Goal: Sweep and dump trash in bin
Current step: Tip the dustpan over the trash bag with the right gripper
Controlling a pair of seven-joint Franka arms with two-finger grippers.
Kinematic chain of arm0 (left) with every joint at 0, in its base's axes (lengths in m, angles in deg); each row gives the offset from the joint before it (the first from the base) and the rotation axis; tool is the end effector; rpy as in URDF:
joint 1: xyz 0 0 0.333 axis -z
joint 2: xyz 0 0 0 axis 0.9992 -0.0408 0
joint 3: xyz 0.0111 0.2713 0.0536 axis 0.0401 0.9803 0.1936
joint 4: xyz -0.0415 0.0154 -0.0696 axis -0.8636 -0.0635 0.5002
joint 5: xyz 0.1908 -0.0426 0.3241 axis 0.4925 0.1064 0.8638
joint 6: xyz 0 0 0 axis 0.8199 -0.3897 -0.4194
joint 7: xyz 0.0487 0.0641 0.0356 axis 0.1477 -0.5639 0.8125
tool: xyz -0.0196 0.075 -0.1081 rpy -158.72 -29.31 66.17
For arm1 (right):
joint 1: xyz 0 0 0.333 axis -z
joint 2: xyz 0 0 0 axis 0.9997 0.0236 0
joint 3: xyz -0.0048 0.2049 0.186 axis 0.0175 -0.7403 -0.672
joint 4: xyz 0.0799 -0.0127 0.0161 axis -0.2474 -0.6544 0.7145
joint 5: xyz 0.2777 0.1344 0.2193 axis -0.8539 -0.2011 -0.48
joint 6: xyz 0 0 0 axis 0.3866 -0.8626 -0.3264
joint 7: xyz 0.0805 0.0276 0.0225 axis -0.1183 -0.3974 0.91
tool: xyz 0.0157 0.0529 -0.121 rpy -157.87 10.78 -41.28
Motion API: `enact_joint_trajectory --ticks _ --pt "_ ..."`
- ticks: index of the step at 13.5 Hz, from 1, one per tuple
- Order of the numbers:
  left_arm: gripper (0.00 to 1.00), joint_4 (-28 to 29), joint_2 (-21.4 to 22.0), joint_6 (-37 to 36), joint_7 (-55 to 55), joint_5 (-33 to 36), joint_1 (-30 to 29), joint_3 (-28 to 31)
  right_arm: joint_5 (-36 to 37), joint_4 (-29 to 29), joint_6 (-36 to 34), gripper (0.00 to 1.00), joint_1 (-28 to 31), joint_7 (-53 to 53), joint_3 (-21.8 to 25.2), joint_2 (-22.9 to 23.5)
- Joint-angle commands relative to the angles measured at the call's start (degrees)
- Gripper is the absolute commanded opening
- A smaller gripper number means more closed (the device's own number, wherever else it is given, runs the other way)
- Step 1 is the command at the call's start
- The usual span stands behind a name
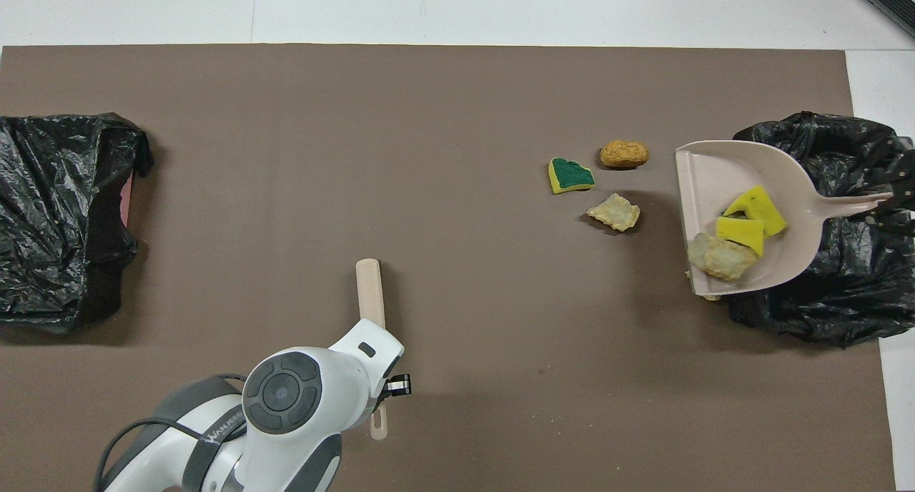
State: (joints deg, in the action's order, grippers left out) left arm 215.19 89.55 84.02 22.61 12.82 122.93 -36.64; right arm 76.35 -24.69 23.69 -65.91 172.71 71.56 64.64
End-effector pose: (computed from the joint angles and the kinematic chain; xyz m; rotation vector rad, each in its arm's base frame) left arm 0.3262 -0.3001 0.3007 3.0339 0.0949 -0.2190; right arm 0.5761 -0.2075 0.4214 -2.1890 -2.1208 0.0421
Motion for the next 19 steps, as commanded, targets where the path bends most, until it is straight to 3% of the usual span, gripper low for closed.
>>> enact_joint_trajectory --ticks 1,3,6,7,9,12,15,19 --pt "0.00 3.1 1.9 2.4 1.3 1.3 2.0 0.7 0.2 2.7 1.4 0.00 3.6 1.7 1.5 0.5" --pt "0.02 3.1 1.9 2.4 1.2 1.3 1.8 0.7 0.3 3.0 6.3 0.00 4.4 1.1 4.9 0.5" --pt "0.84 2.6 1.5 1.7 1.3 1.2 1.2 0.8 1.8 2.9 12.9 0.00 4.4 -6.0 6.7 0.6" --pt "1.00 2.4 1.3 1.2 1.6 1.2 1.0 0.9 4.4 2.9 12.9 0.00 4.3 -10.3 6.7 0.6" --pt "1.00 1.1 1.2 0.3 0.8 1.2 -1.1 1.0 13.0 2.8 12.3 0.00 3.8 -15.8 6.4 0.6" --pt "1.00 -5.1 0.9 -4.1 -1.0 1.5 -9.4 1.1 24.4 2.8 8.3 0.00 0.8 -17.3 6.1 0.3" --pt "1.00 -11.0 0.9 -10.9 -12.4 2.1 -19.4 1.2 32.1 2.9 5.5 0.00 -4.3 -17.6 6.3 -1.6" --pt "1.00 -14.6 1.2 -18.4 -26.7 9.3 -27.3 1.2 41.7 3.0 2.1 0.00 -9.7 -26.4 6.5 -2.2"
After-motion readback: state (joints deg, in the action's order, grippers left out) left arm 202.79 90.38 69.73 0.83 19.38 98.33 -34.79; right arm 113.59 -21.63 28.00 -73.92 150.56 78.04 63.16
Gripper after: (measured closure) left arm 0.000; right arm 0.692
